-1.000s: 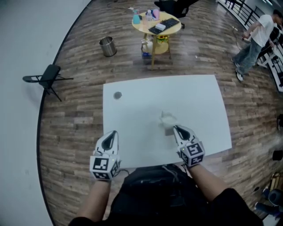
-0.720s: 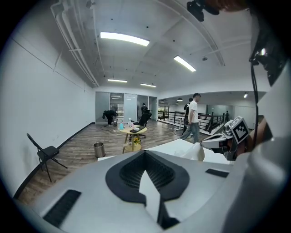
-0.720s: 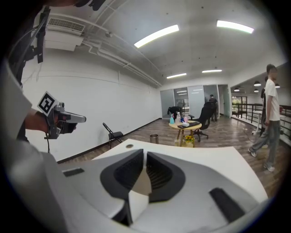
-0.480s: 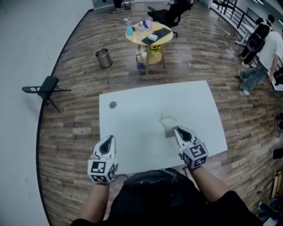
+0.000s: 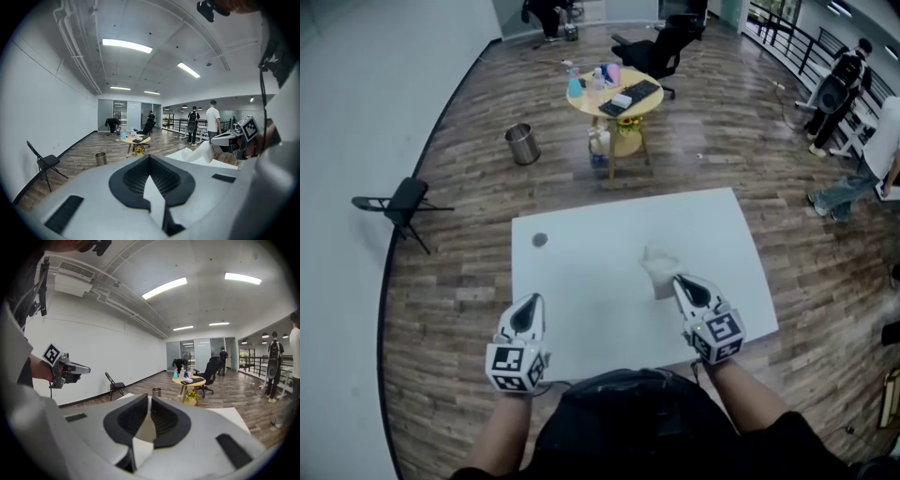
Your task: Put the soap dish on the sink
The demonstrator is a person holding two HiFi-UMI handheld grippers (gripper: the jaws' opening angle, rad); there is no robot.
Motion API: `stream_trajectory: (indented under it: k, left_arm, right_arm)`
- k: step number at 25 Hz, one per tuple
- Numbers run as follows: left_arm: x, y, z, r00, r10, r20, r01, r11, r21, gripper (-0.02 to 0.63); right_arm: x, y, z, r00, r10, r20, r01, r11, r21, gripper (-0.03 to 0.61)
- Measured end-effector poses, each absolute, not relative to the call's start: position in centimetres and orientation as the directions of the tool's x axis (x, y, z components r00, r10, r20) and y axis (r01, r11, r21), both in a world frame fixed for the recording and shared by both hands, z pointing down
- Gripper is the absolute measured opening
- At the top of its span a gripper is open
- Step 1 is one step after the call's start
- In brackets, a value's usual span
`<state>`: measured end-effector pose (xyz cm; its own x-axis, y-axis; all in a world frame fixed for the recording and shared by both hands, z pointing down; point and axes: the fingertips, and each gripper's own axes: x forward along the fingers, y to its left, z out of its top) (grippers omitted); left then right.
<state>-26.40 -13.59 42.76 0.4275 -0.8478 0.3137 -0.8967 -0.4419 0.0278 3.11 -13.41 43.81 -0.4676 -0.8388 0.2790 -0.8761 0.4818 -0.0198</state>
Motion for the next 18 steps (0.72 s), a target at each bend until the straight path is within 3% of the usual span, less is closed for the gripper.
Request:
stream_trajectory:
  k: [18]
  left_arm:
    - [-27.1, -13.4, 41.8, 0.41, -0.865, 0.289, -0.907, -0.419, 0.032, -0.011]
  right_arm:
    - [3.6, -13.7, 38.9, -0.477, -0.862, 0.174, -0.877, 0.479, -0.03, 0.034]
